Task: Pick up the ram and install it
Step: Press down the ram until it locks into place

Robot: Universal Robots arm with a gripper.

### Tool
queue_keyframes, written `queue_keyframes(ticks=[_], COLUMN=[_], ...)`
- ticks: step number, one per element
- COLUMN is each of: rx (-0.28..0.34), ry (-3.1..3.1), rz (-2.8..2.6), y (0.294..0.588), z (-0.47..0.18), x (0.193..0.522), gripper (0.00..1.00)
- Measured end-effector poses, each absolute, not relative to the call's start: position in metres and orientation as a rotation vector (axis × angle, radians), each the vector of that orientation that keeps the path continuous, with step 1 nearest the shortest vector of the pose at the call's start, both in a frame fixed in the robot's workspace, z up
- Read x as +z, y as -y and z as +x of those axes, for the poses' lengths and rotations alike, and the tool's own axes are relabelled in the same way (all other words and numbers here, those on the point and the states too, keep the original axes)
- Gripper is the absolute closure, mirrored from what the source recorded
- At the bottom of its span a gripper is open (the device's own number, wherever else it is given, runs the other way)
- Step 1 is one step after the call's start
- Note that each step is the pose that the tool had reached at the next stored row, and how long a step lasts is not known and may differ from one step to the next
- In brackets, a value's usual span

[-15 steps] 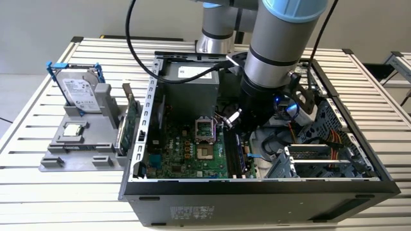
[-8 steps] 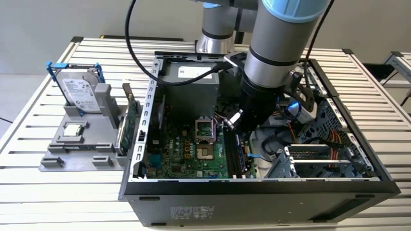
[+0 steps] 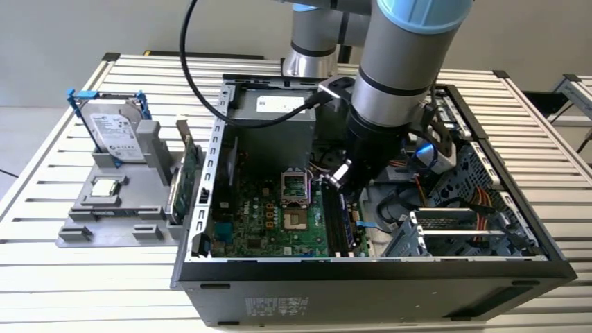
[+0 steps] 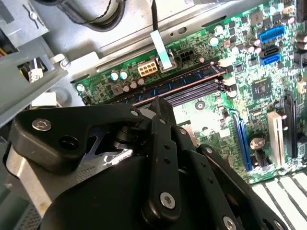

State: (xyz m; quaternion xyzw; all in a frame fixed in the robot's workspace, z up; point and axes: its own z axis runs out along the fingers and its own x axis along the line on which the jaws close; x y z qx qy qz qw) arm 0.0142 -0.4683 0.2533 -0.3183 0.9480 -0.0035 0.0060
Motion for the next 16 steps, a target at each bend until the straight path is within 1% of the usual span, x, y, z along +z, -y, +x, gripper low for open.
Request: queue_keyframes(ticks=[16], rx=[-0.007], ry=[-2.85], rz=[-1.291], y=[0.4663], z=[0.0142], x=[0.2523], gripper=[1.0])
